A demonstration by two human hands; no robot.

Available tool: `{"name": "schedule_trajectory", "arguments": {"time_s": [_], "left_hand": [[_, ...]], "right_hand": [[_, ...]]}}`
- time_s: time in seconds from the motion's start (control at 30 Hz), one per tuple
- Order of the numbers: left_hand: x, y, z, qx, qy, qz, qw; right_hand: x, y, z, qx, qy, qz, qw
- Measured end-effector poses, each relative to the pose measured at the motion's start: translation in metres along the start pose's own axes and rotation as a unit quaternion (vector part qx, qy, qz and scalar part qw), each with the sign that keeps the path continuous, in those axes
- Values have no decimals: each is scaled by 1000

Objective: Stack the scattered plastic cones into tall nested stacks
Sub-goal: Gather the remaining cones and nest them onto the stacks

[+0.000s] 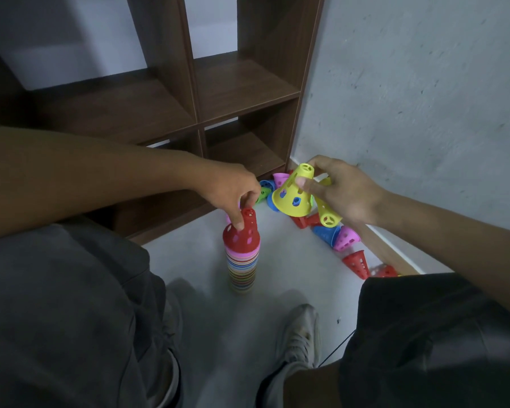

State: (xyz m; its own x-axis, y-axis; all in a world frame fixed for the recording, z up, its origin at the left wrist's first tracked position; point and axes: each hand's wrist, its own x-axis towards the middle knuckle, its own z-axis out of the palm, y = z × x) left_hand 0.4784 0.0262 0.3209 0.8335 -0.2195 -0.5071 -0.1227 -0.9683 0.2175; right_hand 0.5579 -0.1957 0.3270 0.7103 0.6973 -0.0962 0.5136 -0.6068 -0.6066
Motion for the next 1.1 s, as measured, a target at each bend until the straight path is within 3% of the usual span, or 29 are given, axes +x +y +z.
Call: {"name": "schedule_trajectory", "arguments": {"time_s": [0.33,0.67,0.9,1.1], "left_hand": [[-18,-21,-4,-31,-56,-10,998],[-46,-57,1,-57,-44,-67,995],[-51,-61,9,-33,-42,-67,996],[-46,-62,8,-50,-29,-52,997]], "right_hand": [[6,-23,22,27,-29,-44,998],[21,-43,56,-78,-104,-89,988],[18,-40,94,-139,-174,-64,973],[20,-40,87,-118,-166,-30,979]]}}
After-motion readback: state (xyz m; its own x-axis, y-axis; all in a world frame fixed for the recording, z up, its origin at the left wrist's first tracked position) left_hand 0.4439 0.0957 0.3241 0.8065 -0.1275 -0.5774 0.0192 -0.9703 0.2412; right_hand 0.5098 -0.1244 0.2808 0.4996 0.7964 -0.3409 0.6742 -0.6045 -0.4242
